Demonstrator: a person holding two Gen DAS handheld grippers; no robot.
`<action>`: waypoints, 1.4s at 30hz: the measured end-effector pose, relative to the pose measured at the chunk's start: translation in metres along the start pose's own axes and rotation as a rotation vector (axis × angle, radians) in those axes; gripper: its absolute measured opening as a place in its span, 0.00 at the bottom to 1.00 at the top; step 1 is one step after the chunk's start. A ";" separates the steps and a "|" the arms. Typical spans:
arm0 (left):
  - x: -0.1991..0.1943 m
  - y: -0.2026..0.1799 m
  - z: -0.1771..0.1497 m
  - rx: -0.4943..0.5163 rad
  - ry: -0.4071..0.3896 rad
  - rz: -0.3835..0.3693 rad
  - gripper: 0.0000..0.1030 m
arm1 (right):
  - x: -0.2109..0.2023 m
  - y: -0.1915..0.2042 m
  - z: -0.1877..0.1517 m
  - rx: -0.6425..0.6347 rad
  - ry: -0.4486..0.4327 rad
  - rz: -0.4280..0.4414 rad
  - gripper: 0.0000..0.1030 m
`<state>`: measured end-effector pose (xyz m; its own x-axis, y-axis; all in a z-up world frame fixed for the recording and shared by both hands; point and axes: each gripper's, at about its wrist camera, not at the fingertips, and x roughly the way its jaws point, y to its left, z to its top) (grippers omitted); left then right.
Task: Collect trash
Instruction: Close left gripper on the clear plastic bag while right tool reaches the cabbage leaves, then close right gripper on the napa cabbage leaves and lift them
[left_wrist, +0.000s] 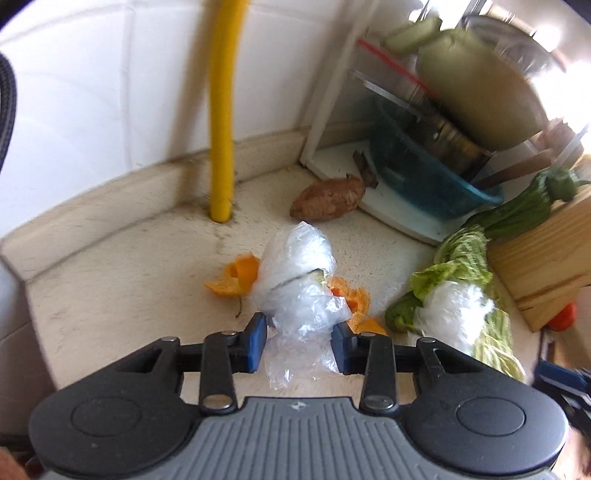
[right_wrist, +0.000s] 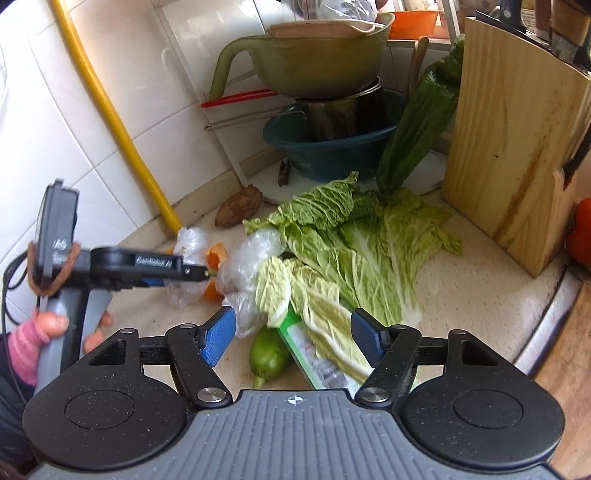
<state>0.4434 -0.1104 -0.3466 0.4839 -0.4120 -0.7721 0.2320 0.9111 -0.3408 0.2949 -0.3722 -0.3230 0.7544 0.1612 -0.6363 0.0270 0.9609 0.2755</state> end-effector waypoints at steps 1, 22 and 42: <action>-0.008 0.003 -0.002 -0.001 -0.006 -0.013 0.34 | 0.001 0.001 0.001 -0.002 0.000 0.000 0.73; -0.060 0.029 -0.036 -0.050 0.010 -0.148 0.35 | 0.055 0.016 0.041 0.038 0.041 0.014 0.70; -0.062 0.001 -0.034 0.015 0.035 -0.255 0.35 | 0.049 -0.036 0.011 0.104 0.149 0.029 0.44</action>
<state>0.3848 -0.0835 -0.3174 0.3784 -0.6272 -0.6808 0.3556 0.7775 -0.5186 0.3386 -0.4011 -0.3561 0.6502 0.2277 -0.7248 0.0798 0.9283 0.3632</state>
